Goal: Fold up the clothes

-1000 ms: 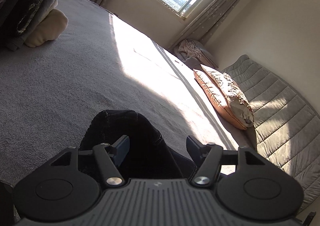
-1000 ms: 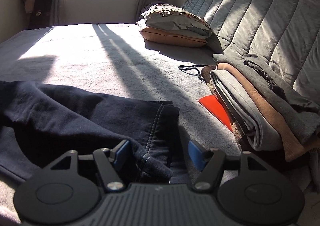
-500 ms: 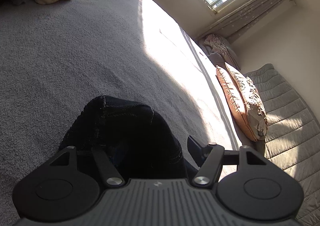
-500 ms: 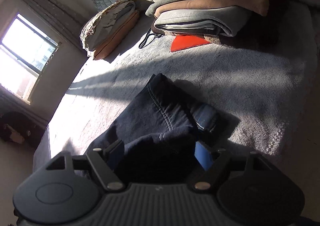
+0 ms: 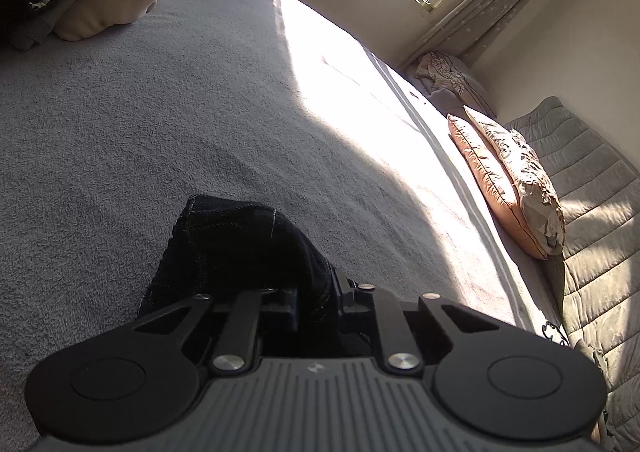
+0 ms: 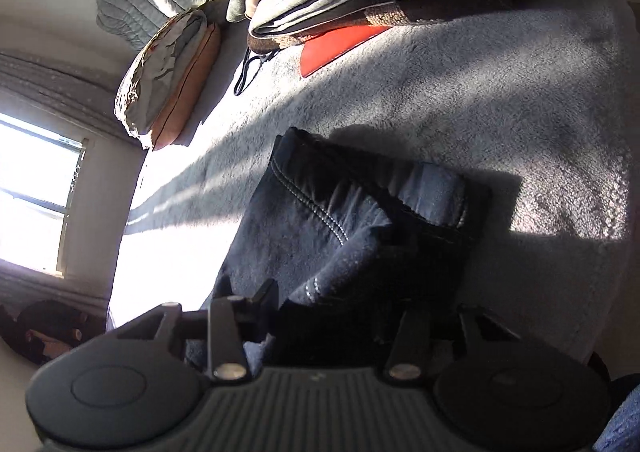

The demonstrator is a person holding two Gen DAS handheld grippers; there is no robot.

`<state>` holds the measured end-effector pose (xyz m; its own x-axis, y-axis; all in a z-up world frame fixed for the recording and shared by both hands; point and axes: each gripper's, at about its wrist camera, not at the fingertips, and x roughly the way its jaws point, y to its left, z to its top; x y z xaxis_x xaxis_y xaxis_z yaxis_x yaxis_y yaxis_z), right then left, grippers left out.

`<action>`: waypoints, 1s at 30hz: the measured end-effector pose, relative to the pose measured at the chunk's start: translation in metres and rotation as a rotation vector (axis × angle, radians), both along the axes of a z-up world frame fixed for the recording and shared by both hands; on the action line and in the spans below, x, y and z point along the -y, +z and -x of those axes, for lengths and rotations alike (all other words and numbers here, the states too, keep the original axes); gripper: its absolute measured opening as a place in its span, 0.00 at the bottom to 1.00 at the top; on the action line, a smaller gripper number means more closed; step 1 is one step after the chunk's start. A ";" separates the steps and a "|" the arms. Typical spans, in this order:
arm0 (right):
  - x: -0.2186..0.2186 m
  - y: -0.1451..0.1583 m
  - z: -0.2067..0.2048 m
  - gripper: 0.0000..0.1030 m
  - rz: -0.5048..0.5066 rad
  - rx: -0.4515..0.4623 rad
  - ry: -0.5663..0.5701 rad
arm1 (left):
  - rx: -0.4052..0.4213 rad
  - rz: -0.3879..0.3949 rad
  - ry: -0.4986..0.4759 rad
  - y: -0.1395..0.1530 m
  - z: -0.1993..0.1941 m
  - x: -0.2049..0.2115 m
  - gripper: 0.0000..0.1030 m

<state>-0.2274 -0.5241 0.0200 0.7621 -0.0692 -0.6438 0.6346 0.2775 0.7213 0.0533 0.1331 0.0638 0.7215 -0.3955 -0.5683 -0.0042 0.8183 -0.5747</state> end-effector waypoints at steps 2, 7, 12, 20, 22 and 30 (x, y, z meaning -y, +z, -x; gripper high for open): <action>-0.003 -0.004 0.000 0.23 0.036 0.020 0.001 | 0.015 0.016 -0.003 0.005 0.003 -0.002 0.15; 0.012 0.011 -0.029 0.17 0.099 0.068 0.020 | 0.066 0.055 -0.017 0.027 0.009 -0.010 0.15; 0.025 0.099 -0.105 0.15 0.263 0.200 0.118 | 0.147 0.175 0.019 0.049 0.022 -0.030 0.15; 0.031 0.099 -0.023 0.10 0.196 0.431 0.136 | 0.149 -0.024 -0.052 0.048 0.117 -0.011 0.15; 0.047 0.053 -0.010 0.10 0.149 0.266 0.105 | 0.102 -0.092 -0.088 0.030 0.132 -0.001 0.15; 0.050 -0.007 0.009 0.09 0.103 0.125 0.089 | 0.016 -0.138 -0.086 -0.008 0.141 -0.008 0.15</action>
<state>-0.2361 -0.5744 0.0127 0.8419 -0.0588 -0.5364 0.5112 0.4053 0.7579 -0.0876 0.1408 0.0559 0.6976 -0.3750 -0.6105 0.0776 0.8866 -0.4560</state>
